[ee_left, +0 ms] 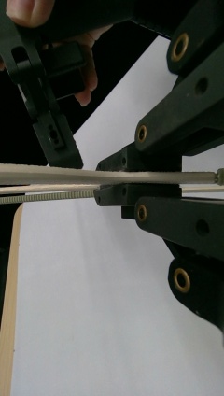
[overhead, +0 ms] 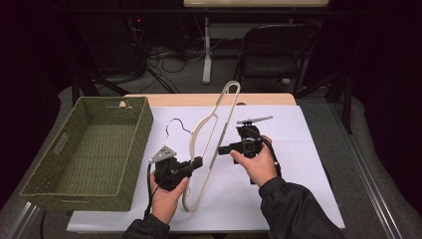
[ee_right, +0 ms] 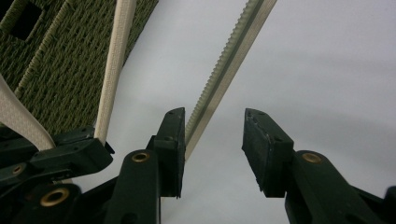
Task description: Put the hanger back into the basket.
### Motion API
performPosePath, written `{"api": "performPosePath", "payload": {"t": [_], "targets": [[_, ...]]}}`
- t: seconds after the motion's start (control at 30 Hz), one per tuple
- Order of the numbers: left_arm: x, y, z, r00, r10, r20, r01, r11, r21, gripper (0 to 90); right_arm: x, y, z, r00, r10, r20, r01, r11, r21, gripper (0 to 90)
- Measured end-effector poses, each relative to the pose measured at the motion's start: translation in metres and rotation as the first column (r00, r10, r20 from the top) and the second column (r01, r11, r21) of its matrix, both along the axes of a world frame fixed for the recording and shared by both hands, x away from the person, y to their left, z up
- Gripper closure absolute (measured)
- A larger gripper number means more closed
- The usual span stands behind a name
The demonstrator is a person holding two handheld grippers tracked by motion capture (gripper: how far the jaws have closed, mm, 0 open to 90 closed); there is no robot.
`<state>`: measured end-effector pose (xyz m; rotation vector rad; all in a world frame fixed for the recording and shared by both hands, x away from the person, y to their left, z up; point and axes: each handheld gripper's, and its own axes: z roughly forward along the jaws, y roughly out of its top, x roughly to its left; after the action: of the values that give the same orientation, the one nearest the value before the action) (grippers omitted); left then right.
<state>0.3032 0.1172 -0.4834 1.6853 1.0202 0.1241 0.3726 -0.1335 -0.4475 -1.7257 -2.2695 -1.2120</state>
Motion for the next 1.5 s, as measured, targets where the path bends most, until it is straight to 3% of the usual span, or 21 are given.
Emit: {"api": "performPosePath", "payload": {"t": [0.3, 0.5, 0.53, 0.7, 1.03, 1.27, 1.5], "targets": [[0.002, 0.014, 0.007, 0.9996, 0.025, -0.01, -0.025, 0.9987, 0.044, 87.2, -0.002, -0.004, -0.005, 0.9988, 0.043, 0.023, -0.041, 0.998, -0.052, 52.6], [0.004, 0.021, 0.012, 0.9992, 0.006, -0.04, -0.004, 0.9979, 0.065, 87.1, -0.005, -0.005, -0.008, 0.9964, 0.077, 0.035, -0.074, 0.993, -0.089, 49.1], [0.004, 0.022, 0.012, 0.9989, 0.002, -0.046, 0.001, 0.998, 0.064, 87.1, -0.005, -0.006, -0.011, 0.9955, 0.079, 0.054, -0.074, 0.994, -0.085, 48.9], [0.005, 0.028, 0.017, 0.9974, -0.007, -0.072, 0.013, 0.9974, 0.071, 87.2, -0.007, -0.013, -0.015, 0.9952, 0.088, 0.042, -0.082, 0.989, -0.124, 47.5], [0.016, 0.05, 0.031, 0.9824, -0.06, -0.177, 0.072, 0.9952, 0.066, 87.2, -0.011, -0.034, -0.016, 0.9942, 0.071, 0.081, -0.058, 0.986, -0.159, 40.6], [0.019, 0.069, 0.048, 0.9733, -0.066, -0.22, 0.086, 0.9929, 0.083, 87.1, -0.012, -0.044, -0.022, 0.9932, 0.061, 0.099, -0.04, 0.977, -0.209, 36.7], [0.021, 0.094, 0.072, 0.9657, -0.068, -0.25, 0.095, 0.991, 0.095, 87.2, -0.012, -0.053, -0.024, 0.9958, 0.054, 0.074, -0.034, 0.97, -0.241, 35.5]]}}
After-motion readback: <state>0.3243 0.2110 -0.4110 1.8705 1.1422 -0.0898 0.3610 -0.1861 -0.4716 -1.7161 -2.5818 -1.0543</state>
